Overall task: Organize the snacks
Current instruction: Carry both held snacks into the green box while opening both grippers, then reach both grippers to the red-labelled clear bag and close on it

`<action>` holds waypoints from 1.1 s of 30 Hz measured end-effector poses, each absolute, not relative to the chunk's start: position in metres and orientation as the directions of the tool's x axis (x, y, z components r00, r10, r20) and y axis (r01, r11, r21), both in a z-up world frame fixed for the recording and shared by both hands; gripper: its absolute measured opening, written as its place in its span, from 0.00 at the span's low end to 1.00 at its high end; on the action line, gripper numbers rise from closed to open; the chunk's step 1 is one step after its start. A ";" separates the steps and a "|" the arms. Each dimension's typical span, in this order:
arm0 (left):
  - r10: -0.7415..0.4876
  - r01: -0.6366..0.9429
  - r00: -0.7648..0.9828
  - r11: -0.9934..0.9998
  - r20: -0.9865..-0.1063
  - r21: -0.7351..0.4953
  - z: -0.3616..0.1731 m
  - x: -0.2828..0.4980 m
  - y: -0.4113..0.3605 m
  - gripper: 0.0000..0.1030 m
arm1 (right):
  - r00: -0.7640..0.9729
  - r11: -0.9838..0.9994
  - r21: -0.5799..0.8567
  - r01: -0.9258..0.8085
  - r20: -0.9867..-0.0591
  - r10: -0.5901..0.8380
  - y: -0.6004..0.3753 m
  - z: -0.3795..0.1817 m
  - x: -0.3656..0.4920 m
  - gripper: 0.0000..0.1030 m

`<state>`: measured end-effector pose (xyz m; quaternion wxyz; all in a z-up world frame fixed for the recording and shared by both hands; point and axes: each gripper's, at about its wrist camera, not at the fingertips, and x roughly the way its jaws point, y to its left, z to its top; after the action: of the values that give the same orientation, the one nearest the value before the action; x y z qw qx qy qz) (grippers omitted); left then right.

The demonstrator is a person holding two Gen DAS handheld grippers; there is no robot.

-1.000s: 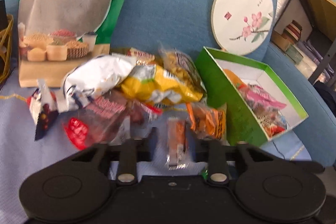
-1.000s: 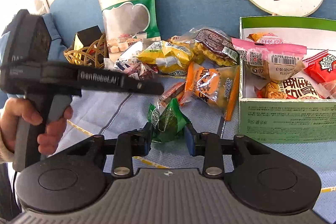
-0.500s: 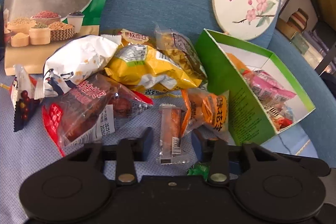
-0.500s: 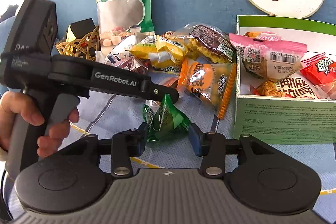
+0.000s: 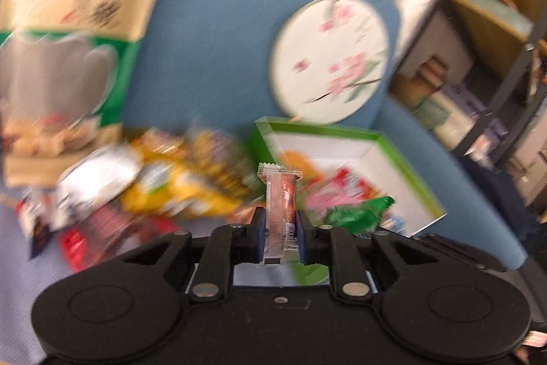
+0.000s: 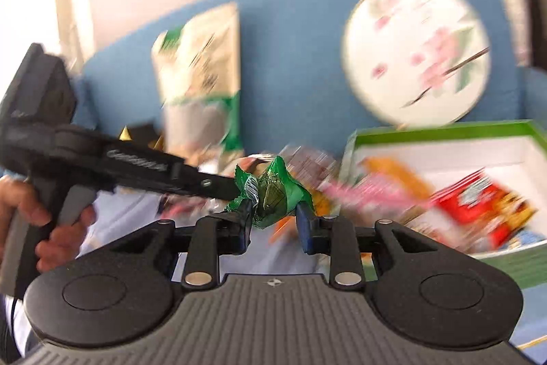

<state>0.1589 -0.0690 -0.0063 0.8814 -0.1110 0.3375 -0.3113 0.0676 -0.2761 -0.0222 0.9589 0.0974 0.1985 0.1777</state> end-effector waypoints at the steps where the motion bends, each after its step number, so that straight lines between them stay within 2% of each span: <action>1: -0.637 0.484 0.572 0.771 -0.517 -0.414 -0.002 0.160 -0.078 0.80 | 0.878 0.928 0.257 -0.271 -0.328 0.348 -0.285 -0.019 0.067 0.48; 5: -0.675 0.523 0.545 0.738 -0.498 -0.426 0.008 0.166 -0.120 0.80 | 0.927 0.954 0.272 -0.127 -0.309 0.212 -0.319 -0.018 0.070 0.48; 12: -0.696 0.578 0.500 0.712 -0.516 -0.399 0.000 0.179 -0.188 0.80 | 0.940 0.928 0.341 0.149 -0.339 -0.026 -0.385 -0.030 0.076 0.49; 17: -0.683 0.591 0.489 0.717 -0.543 -0.370 -0.013 0.190 -0.217 0.82 | 0.925 0.901 0.369 0.227 -0.370 -0.081 -0.406 -0.041 0.080 0.50; 18: -0.680 0.594 0.486 0.718 -0.549 -0.363 -0.016 0.192 -0.220 0.89 | 0.922 0.904 0.360 0.232 -0.377 -0.087 -0.405 -0.043 0.081 0.52; 19: -0.677 0.597 0.483 0.718 -0.555 -0.357 -0.019 0.193 -0.222 0.97 | 0.916 0.908 0.342 0.244 -0.389 -0.099 -0.403 -0.046 0.084 0.59; 20: -0.674 0.595 0.482 0.721 -0.560 -0.355 -0.020 0.193 -0.221 1.00 | 0.905 0.913 0.316 0.259 -0.410 -0.115 -0.401 -0.048 0.086 0.59; 22: -0.655 0.568 0.537 0.746 -0.532 -0.346 -0.020 0.187 -0.209 1.00 | 0.876 0.922 0.262 0.286 -0.462 -0.141 -0.397 -0.054 0.092 0.86; 25: -0.629 0.542 0.594 0.774 -0.502 -0.328 -0.013 0.175 -0.185 1.00 | 0.876 0.914 0.262 0.311 -0.452 -0.169 -0.398 -0.053 0.087 0.98; 29: -0.583 0.470 0.629 0.812 -0.514 -0.347 -0.016 0.156 -0.143 1.00 | 0.920 0.918 0.317 0.239 -0.377 -0.110 -0.385 -0.042 0.078 1.00; 33: -0.528 0.368 0.658 0.847 -0.536 -0.383 -0.030 0.134 -0.095 1.00 | 0.942 0.951 0.294 0.099 -0.336 0.006 -0.353 -0.034 0.076 1.00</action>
<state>0.1338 -0.0947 -0.0302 0.9025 -0.1211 0.3304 -0.2483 0.0755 -0.3526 -0.0345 0.9731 0.1552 0.1687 -0.0237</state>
